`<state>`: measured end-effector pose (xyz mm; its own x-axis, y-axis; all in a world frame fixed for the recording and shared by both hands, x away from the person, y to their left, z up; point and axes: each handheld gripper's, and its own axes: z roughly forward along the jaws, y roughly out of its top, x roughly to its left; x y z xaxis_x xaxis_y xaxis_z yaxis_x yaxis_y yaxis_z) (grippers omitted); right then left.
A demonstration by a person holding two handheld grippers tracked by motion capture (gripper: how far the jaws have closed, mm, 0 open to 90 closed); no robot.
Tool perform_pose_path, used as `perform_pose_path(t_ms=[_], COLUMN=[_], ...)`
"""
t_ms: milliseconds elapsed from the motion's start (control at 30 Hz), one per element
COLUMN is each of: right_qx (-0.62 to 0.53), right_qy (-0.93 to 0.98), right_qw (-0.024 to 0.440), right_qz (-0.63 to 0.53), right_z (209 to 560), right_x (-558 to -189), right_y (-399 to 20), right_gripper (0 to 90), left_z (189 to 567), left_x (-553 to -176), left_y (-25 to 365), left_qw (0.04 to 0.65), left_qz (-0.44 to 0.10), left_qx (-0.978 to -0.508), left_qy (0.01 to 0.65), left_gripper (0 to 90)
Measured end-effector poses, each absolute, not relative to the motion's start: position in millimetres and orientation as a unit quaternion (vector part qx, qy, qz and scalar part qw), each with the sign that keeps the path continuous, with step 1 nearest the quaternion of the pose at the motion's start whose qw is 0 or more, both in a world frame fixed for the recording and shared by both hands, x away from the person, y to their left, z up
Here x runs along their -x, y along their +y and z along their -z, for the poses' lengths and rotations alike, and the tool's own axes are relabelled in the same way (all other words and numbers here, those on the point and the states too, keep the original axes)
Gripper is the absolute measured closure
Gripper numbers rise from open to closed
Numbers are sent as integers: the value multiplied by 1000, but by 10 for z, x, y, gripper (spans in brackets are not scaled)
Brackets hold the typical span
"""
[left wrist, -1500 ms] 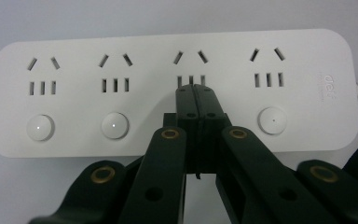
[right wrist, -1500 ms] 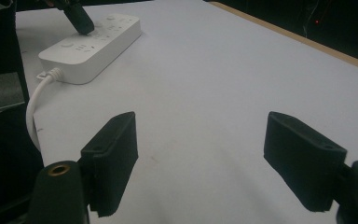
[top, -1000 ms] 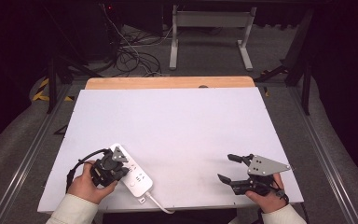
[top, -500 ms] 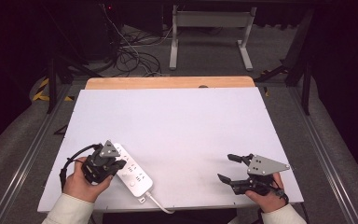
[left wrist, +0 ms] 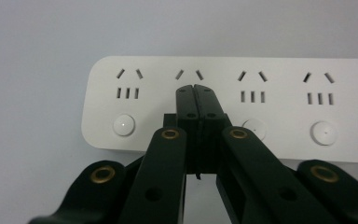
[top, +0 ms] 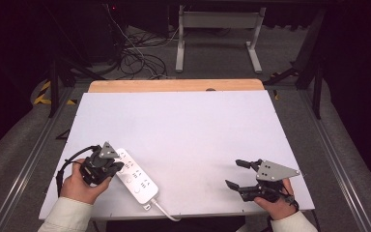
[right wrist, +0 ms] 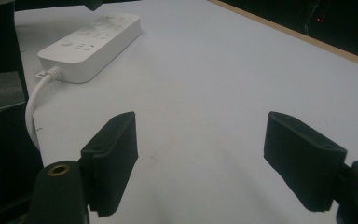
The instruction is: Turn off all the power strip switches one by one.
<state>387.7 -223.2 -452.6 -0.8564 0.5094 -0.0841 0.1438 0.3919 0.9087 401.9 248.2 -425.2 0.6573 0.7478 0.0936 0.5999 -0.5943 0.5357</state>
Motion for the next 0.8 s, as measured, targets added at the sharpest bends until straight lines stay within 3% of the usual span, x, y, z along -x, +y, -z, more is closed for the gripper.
perform_pose_path(t_ms=[800], right_qx=[-199], right_qy=[815], right_qw=[177], right_qz=[-514], right_z=[4525], right_x=[-3877], right_y=[-2237], right_gripper=[264], left_z=[4409], left_x=[-4101], left_y=[2499], left_qw=[239], left_qz=[-134], left_qx=[-879], left_qy=[389], left_gripper=[900])
